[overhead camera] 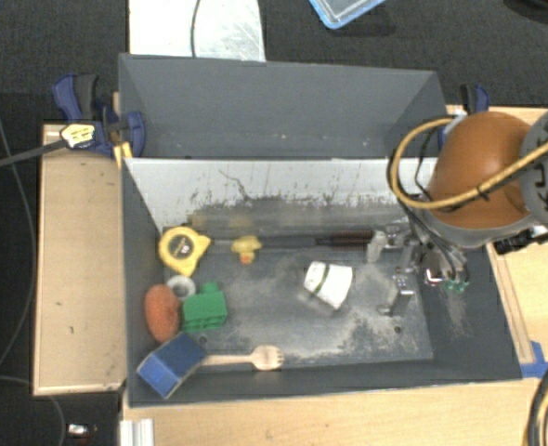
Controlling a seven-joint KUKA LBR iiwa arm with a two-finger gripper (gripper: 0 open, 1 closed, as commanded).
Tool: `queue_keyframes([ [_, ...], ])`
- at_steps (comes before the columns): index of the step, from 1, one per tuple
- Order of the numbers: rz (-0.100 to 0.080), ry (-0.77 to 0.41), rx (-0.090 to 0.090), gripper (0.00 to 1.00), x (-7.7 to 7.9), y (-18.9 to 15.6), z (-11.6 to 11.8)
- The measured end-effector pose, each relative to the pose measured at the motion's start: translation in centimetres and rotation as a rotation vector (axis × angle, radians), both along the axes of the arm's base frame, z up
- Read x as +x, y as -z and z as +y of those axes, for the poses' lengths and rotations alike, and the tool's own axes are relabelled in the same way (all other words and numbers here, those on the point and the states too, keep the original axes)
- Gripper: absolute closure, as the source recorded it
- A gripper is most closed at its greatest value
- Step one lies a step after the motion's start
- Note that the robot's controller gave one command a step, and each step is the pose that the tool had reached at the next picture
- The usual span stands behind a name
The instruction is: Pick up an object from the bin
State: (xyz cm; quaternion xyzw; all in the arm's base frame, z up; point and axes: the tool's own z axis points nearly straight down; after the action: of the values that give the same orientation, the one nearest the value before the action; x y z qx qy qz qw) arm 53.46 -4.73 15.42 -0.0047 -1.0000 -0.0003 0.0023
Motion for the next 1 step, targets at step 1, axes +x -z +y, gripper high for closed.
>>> queue_keyframes([
  [1, -0.007, -0.002, -0.001, 0.0, 0.19, -0.36, 0.02],
])
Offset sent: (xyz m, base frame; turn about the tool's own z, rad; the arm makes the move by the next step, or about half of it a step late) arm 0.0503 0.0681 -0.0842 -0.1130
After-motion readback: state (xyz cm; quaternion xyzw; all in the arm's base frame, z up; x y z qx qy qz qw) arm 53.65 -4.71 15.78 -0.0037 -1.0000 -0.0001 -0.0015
